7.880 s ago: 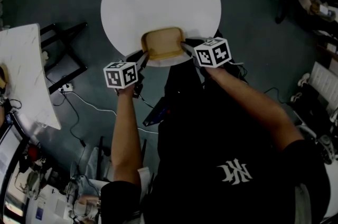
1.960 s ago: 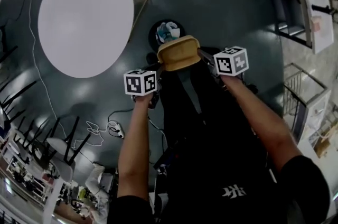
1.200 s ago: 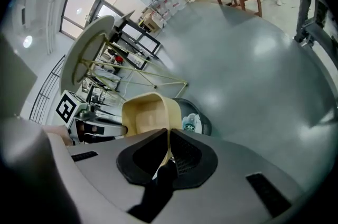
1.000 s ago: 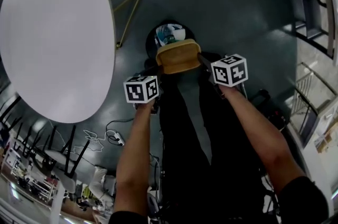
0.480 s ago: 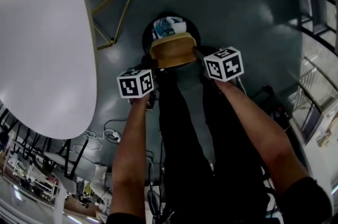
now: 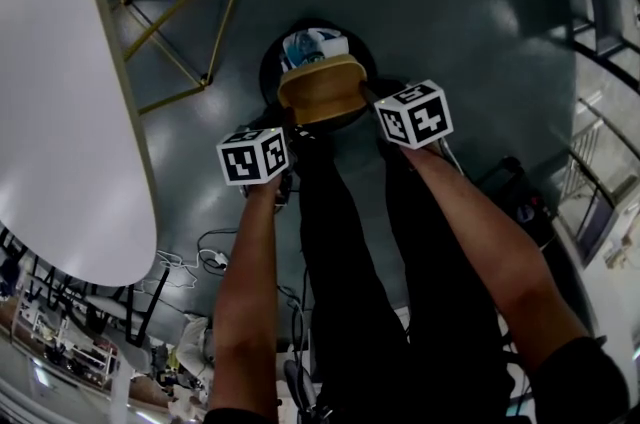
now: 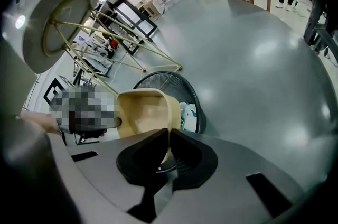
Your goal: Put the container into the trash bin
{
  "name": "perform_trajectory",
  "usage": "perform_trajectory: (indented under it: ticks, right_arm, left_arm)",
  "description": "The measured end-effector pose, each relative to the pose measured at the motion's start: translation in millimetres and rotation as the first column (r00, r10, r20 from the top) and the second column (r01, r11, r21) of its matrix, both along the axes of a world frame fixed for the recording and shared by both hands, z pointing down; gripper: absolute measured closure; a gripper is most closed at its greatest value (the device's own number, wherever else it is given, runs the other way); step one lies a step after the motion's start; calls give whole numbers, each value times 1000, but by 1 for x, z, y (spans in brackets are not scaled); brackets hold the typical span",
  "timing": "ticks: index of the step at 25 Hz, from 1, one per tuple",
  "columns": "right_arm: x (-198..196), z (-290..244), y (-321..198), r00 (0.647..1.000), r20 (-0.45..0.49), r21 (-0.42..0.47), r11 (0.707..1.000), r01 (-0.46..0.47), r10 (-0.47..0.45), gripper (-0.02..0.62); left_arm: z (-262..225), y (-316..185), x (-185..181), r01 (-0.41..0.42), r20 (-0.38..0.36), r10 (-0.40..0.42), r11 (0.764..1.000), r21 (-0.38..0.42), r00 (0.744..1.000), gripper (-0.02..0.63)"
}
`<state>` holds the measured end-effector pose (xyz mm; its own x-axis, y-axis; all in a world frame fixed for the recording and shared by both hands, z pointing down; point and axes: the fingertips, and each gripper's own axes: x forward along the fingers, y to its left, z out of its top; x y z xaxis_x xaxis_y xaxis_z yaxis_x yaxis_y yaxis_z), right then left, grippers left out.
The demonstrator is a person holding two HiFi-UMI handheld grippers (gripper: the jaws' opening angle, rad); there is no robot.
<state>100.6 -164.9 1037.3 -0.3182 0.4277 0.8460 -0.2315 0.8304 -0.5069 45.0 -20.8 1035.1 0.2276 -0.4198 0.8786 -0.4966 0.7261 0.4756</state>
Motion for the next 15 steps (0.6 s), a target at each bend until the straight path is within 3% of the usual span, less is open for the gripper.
perform_trajectory:
  ticks: [15]
  right_arm:
    - [-5, 15, 1, 998, 1, 58, 997, 56, -57, 545]
  left_arm:
    - [20, 2, 6, 3, 22, -3, 1000, -20, 1000, 583]
